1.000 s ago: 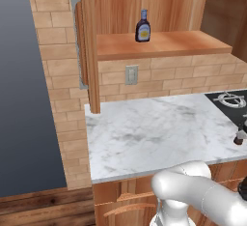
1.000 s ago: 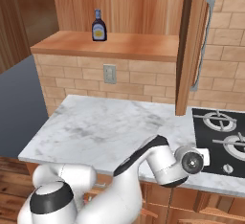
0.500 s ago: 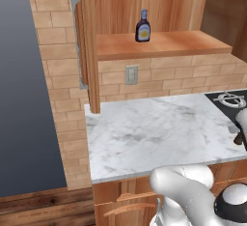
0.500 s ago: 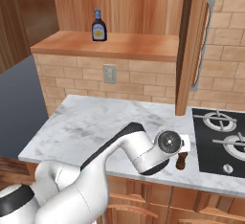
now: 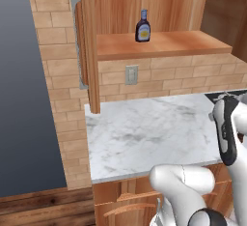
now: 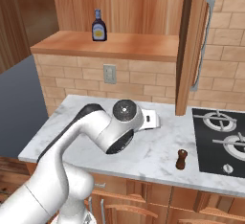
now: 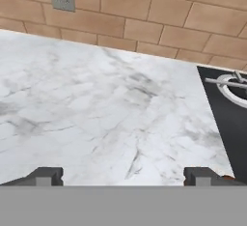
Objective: Take 2 condiments from the cabinet and move them on the counter near the stove.Make sure the condiments are lined up with each other, next to each other.
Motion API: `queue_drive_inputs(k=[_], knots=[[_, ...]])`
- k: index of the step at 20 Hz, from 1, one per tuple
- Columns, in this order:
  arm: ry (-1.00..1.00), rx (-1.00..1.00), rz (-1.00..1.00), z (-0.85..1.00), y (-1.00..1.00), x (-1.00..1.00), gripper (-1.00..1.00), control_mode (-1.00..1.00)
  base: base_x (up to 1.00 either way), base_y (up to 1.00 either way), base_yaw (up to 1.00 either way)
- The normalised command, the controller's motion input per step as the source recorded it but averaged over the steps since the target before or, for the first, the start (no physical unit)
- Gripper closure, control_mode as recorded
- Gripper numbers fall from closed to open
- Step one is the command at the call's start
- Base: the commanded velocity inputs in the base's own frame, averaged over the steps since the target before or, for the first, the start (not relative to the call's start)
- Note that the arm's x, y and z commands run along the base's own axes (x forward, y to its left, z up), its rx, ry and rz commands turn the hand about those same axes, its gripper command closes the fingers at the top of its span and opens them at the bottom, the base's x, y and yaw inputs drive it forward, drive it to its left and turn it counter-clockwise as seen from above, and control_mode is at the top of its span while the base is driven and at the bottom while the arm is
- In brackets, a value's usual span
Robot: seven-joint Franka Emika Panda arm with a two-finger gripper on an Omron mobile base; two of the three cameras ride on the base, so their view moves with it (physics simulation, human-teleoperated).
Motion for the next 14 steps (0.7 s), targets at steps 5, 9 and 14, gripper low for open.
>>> queue_drive_inputs(k=[5, 9, 14], knots=[[-0.01, 0.00, 0.00, 1.00, 0.69, -0.01, -1.00, -1.00, 0.00, 0.00, 0.00], [-0.16, 0.04, -0.01, 0.95, 0.70, 0.00, -1.00, -1.00, 0.00, 0.00, 0.00], [-0.27, 0.11, 0.00, 0.84, 0.61, 0.00, -1.00, -1.00, 0.00, 0.00, 0.00]])
